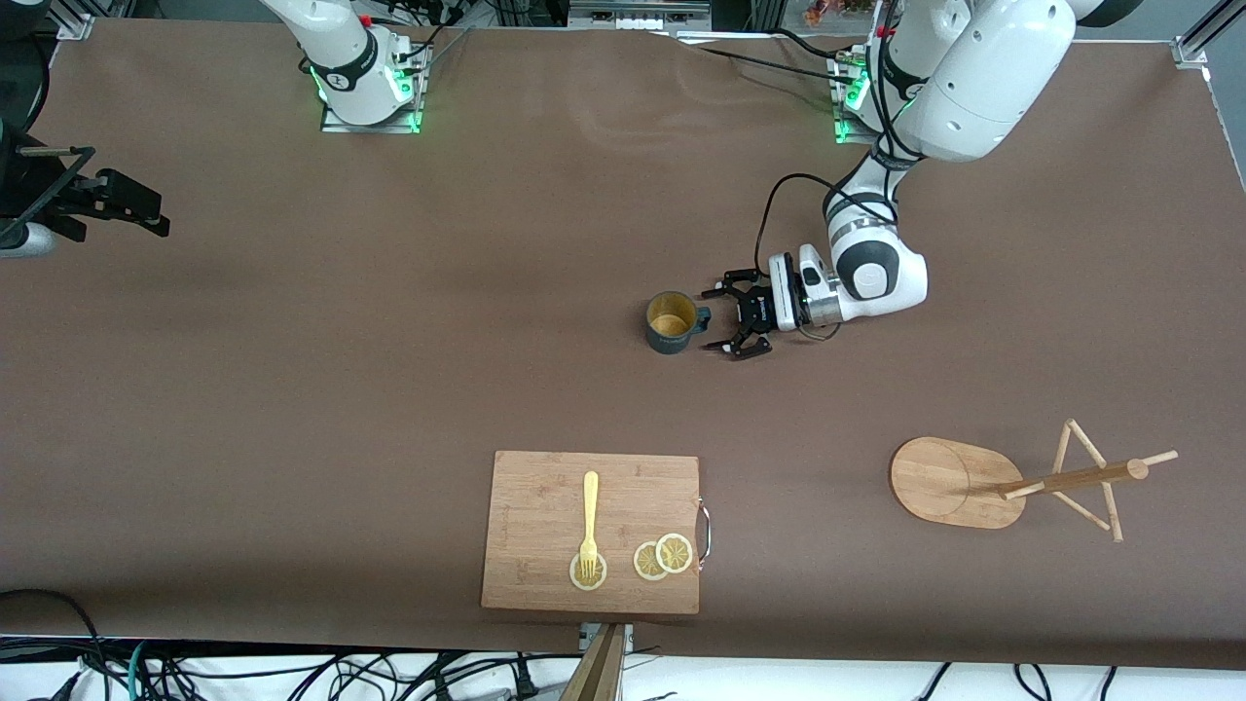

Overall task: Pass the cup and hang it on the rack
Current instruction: 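Grasp the teal mug's handle with the left gripper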

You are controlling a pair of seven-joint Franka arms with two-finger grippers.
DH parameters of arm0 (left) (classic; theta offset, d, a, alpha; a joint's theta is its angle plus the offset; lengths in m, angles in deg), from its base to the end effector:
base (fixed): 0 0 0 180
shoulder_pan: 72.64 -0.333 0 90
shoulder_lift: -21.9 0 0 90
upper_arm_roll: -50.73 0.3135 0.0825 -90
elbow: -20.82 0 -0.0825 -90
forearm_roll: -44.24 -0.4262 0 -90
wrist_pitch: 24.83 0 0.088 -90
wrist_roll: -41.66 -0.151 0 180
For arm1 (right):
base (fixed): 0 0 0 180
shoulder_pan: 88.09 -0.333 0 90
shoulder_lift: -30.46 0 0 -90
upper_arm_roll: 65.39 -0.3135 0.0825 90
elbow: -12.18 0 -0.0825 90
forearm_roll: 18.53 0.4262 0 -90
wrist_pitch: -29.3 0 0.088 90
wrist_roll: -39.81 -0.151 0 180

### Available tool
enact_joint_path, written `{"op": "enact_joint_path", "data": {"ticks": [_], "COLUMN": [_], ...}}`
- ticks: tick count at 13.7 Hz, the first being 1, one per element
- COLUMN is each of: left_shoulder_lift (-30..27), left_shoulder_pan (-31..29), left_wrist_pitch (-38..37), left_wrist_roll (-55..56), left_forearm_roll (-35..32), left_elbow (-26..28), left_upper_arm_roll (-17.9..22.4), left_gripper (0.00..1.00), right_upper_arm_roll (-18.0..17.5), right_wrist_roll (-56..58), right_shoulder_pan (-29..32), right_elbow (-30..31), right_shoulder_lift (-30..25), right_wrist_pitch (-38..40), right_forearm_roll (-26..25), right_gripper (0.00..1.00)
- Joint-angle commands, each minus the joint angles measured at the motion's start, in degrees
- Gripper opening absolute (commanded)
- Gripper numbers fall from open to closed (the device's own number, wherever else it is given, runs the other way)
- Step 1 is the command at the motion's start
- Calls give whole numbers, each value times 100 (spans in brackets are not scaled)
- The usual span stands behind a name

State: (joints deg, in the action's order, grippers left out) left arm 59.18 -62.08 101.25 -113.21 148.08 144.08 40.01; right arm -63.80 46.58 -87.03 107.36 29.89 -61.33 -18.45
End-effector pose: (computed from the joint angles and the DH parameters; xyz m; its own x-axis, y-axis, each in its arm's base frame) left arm 0.4831 -0.2769 0.0271 0.1404 -0.3823 0.9133 -0.9862 -0.1360 0.0947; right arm 0.5875 -0.0270 0.5385 0.9950 0.0720 -0.0687 0.0715 -0.9974 -0.0098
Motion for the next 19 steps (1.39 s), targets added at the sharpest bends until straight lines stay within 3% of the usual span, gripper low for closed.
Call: {"op": "enact_joint_path", "data": {"ticks": [1, 5, 7, 8, 9, 10, 15, 19], "left_shoulder_lift": [-72, -81, -89, -89, -89, -89, -186, -730], "left_shoulder_pan": [78, 131, 131, 122, 122, 122, 61, -9], "left_wrist_pitch": [75, 154, 163, 163, 163, 163, 163, 154], "left_wrist_roll": [-263, -263, -472, -509, -509, -509, -264, 1551], "left_forearm_roll": [365, 435, 435, 444, 444, 444, 444, 112], "left_elbow": [119, 119, 145, 154, 154, 154, 119, 137], "left_upper_arm_roll": [-88, -105, -105, -105, -97, -97, -79, -70], "left_gripper": [100, 99, 57, 24, 15, 0, 0, 0], "right_upper_arm_roll": [-80, -80, -80, -80, -80, -80, -80, -80], "right_wrist_roll": [-44, -44, -53, -53, -53, -53, -53, -53], "right_shoulder_pan": [113, 113, 113, 113, 113, 113, 104, 104], "right_elbow": [-141, -141, -141, -141, -141, -141, -141, -141], "right_shoulder_lift": [66, 66, 66, 66, 66, 66, 57, 57], "right_wrist_pitch": [124, 124, 124, 124, 124, 124, 124, 124], "right_forearm_roll": [90, 89, 89, 89, 89, 89, 89, 89], "right_gripper": [100, 100, 100, 100, 100, 100, 100, 100]}}
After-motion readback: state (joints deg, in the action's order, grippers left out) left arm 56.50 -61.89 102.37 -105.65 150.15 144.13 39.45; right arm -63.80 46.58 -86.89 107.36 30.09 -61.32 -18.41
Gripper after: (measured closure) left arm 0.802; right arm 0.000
